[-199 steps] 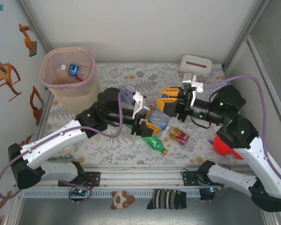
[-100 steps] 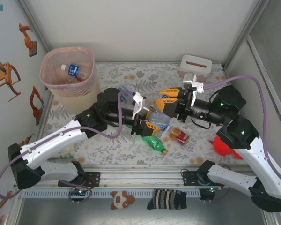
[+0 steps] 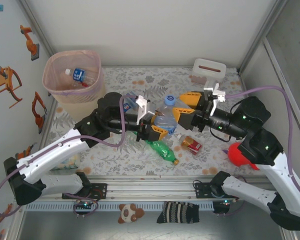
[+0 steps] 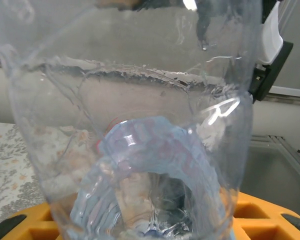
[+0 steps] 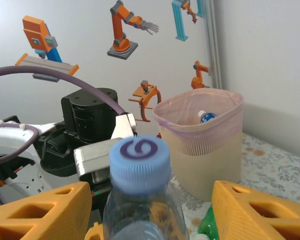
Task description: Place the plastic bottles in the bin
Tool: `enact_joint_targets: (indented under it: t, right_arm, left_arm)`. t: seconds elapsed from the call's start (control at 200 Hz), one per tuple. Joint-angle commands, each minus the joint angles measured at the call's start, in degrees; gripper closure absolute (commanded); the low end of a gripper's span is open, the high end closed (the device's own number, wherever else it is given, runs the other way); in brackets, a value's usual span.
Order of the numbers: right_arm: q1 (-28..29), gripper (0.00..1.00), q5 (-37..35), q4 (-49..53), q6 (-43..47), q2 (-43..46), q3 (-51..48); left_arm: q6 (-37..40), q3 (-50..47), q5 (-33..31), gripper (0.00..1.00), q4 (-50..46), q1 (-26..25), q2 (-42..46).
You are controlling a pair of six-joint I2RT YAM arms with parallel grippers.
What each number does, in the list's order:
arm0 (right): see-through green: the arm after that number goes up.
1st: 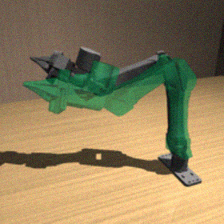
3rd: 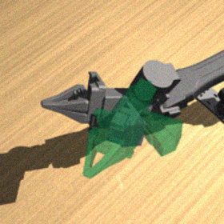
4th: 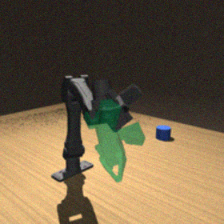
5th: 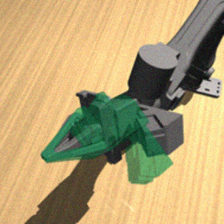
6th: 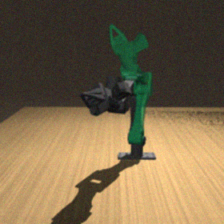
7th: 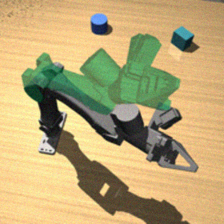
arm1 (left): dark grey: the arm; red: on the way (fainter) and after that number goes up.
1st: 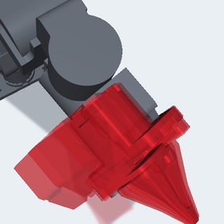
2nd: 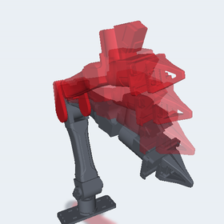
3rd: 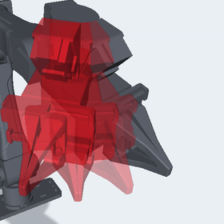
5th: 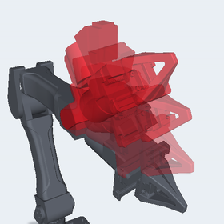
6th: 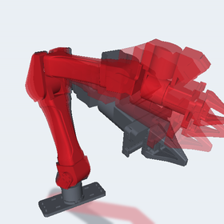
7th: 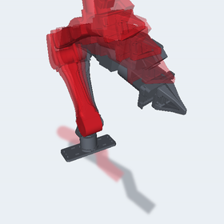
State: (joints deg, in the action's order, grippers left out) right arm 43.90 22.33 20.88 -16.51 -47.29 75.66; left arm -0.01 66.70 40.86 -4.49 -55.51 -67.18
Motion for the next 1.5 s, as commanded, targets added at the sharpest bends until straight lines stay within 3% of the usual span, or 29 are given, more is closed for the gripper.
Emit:
enact_joint_targets:
  t: [0.0, 0.17, 0.325, 0.426, 0.571, 0.796, 1.067, 1.272, 1.497]
  right_arm:
    - [-0.23, 0.36, -3.86, 1.57, 1.28, 1.92, -0.51]
    - [-0.22, 0.36, -6.86, 3.50, 2.06, 3.16, -0.77]
    - [-0.22, 0.36, -7.90, 4.14, 2.13, 3.17, -1.04]
    - [-0.22, 0.36, -8.09, 4.26, 2.12, 2.97, -1.13]
    - [-0.22, 0.36, -8.09, 4.16, 2.26, 2.65, -1.05]
    - [-0.22, 0.36, -8.26, 4.56, 2.56, 2.55, -0.86]
    - [-0.22, 0.36, -8.35, 5.11, 3.06, 2.20, -0.60]
    - [-0.22, 0.36, -8.86, 5.78, 3.55, 1.70, -0.34]
    - [-0.22, 0.36, -9.48, 6.18, 3.96, 1.24, -0.42]
  left_arm:
    - [-0.50, -1.02, -2.20, 0.55, 0.89, 1.35, 2.07]
    - [-2.54, -0.98, -10.19, 0.55, -1.06, 4.33, 3.62]
    - [-5.79, 0.97, -22.56, 0.55, -5.32, 7.28, 4.85]
    - [-9.28, 2.56, -25.30, 0.55, -7.93, 11.60, 5.60]
    - [-13.36, 6.38, -25.38, 0.55, -13.86, 19.86, 6.01]
    - [-13.70, 16.61, -25.21, 0.54, -28.36, 32.59, 3.79]
    - [-8.49, 32.20, -23.29, 0.54, -45.32, 47.19, -5.23]
    - [-4.02, 43.93, -19.25, 0.53, -55.26, 53.44, -15.66]
    - [0.46, 53.63, -17.33, 0.54, -63.73, 55.94, -26.43]
